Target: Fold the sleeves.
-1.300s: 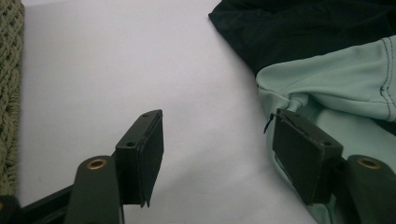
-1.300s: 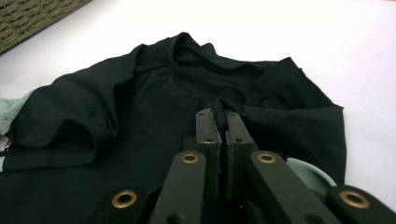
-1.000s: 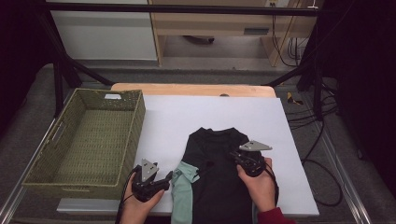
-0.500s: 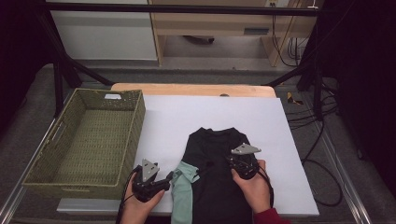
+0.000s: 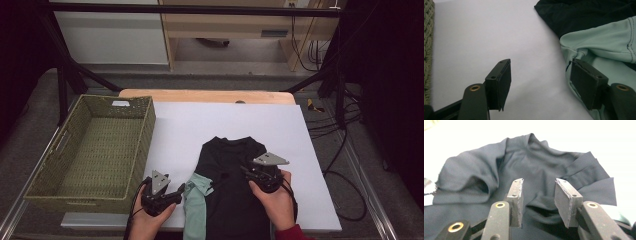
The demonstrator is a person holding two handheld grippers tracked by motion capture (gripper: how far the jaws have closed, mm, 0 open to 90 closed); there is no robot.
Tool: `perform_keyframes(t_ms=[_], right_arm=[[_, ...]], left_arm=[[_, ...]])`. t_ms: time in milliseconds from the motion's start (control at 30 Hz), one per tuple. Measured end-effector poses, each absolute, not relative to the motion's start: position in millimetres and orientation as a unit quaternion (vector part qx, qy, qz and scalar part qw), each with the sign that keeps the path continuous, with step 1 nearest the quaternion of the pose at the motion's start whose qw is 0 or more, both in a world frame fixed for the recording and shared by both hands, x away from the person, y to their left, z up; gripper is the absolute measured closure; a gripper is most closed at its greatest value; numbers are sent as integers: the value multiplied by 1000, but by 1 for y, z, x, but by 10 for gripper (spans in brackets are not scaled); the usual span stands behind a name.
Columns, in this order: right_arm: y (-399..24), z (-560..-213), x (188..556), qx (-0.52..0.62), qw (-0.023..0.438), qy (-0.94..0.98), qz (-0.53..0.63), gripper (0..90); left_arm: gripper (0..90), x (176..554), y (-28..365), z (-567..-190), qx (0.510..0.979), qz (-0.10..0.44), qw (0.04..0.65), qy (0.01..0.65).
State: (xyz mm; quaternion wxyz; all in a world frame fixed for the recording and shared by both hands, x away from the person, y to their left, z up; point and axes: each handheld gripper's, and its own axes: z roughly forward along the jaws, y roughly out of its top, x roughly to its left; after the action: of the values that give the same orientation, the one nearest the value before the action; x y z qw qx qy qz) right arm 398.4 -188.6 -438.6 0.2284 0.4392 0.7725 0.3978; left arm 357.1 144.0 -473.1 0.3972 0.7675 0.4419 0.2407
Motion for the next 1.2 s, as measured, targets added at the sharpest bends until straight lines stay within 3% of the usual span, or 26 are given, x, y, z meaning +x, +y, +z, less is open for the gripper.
perform_keyframes(t_ms=[300,500,567,700,833,1200], right_arm=[[-225,-411,388,467,264,738,409,540],[-248,-421,388,495,245,729,404,511],[-250,-427,390,501,235,730,401,534],[-247,-433,388,494,211,743,399,725],[-245,-433,376,484,213,744,408,827],[-230,-453,348,433,228,782,386,758]], left_arm=[[339,357,144,-473,766,241,398,443],[338,357,143,-474,768,240,396,442],[338,357,143,-474,768,240,396,442],[338,358,144,-473,767,241,397,443],[338,358,146,-472,764,242,399,445],[338,358,145,-472,766,244,397,444]])
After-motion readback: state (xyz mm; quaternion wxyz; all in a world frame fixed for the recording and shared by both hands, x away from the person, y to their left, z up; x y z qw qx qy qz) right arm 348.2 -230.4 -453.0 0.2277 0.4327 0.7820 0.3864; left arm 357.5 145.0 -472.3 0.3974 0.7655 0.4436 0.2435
